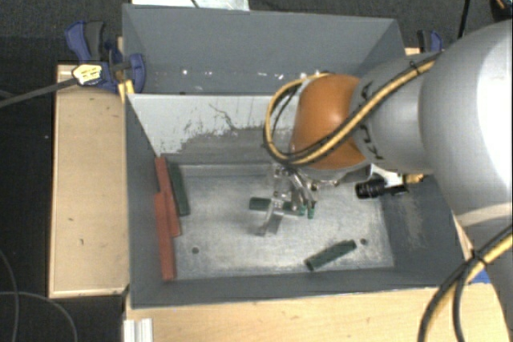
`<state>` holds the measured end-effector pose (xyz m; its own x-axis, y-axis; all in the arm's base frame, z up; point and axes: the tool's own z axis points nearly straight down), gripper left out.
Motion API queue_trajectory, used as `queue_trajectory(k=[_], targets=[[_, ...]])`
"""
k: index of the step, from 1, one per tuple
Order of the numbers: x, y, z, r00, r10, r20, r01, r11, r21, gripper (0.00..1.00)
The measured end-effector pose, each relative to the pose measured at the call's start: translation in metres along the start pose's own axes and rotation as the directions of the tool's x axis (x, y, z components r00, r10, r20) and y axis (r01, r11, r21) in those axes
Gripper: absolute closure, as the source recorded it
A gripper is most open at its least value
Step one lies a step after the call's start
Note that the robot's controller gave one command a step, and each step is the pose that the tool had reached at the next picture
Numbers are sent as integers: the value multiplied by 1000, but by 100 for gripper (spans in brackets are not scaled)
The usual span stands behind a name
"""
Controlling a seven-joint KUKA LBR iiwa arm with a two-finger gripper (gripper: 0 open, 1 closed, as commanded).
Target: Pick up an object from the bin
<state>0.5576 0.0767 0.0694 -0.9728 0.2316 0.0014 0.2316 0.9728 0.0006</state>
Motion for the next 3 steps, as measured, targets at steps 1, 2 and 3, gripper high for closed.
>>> queue_trajectory(k=[1,2,3], targets=[[0,0,0,1000,1,0,-1,1000,-1,100],[-1,0,-10,1000,4,5,-4,1000,-2,100],[-3,1,-69,1000,4,9,-4,1000,-3,100]])
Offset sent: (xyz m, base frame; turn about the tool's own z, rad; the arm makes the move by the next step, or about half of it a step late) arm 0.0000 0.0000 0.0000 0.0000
